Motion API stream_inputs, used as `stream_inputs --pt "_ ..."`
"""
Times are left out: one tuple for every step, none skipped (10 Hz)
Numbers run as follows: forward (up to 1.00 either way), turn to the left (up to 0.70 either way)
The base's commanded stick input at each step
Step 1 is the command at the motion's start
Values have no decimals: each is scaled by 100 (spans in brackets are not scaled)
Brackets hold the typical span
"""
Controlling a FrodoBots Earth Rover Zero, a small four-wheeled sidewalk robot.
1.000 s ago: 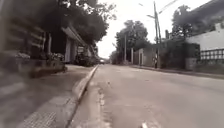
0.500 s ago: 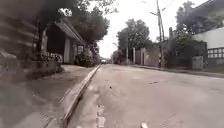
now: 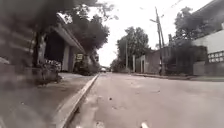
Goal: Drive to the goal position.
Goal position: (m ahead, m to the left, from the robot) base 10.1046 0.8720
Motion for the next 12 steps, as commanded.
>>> stream_inputs --pt "100 0" --pt "100 0" --pt "100 0" --pt "100 0" --pt "100 0" --pt "100 0" --pt "100 0" --pt "100 0" --pt "100 0" --pt "100 0" --pt "100 0" --pt "100 0"
